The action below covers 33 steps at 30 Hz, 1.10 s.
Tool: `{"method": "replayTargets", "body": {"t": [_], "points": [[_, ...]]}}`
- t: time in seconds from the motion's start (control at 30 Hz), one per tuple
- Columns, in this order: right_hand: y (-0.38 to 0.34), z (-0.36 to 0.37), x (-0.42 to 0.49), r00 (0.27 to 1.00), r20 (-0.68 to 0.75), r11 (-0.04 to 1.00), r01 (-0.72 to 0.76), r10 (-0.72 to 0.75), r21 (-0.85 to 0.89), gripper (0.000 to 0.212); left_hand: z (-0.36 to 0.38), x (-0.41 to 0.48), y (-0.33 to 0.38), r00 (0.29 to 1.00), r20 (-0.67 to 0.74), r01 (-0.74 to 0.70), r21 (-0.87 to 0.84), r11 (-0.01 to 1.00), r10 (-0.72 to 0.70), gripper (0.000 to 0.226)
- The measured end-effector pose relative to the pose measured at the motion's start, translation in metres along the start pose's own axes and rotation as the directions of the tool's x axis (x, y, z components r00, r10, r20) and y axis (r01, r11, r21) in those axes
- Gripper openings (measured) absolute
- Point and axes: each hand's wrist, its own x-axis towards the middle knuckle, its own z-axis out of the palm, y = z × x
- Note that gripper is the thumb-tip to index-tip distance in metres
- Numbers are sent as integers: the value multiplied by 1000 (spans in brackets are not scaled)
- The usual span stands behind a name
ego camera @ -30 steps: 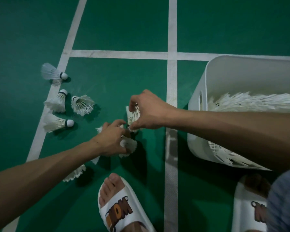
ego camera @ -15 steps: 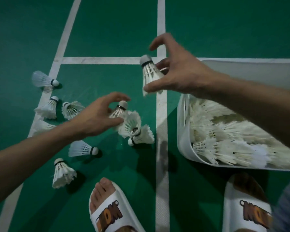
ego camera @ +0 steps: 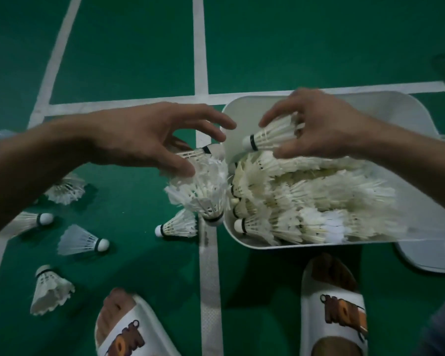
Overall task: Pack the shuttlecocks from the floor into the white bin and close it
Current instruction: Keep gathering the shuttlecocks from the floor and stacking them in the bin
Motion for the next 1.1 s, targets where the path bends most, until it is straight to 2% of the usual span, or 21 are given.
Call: {"method": "replayTargets", "body": {"t": [0.1, 0.2, 0.43, 0.53, 0.7, 0.83, 1.03, 1.1], "points": [[20, 8, -9, 996, 73, 993, -38, 46, -111, 59, 1, 14, 5, 999, 14, 34, 47, 998, -35, 67], [31, 13, -16, 995, 79, 988, -46, 58, -147, 55, 1, 20, 7, 998, 23, 52, 45, 998, -53, 63], [37, 45, -19, 997, 16, 995, -72, 73, -63, 67, -2, 32, 12, 995, 23, 97, 67, 993, -99, 51], [36, 51, -21, 996, 71, 996, -42, 48, -83, 79, -4, 34, 19, 994, -21, 111, 54, 992, -110, 50], [40, 43, -20, 994, 100, 996, -35, 43, -85, 78, 5, 38, 25, 990, -115, 90, 78, 993, -81, 49], [40, 51, -22, 997, 59, 998, -47, 50, -39, 80, 13, 44, 29, 991, -118, 74, 99, 992, -63, 49], [49, 47, -24, 995, 89, 997, -37, 43, -64, 90, 16, 48, 31, 989, -132, 81, 107, 991, -66, 49], [49, 41, -24, 994, 99, 999, -46, 47, -15, 95, 16, 48, 34, 987, -145, 79, 98, 992, -65, 50]]}}
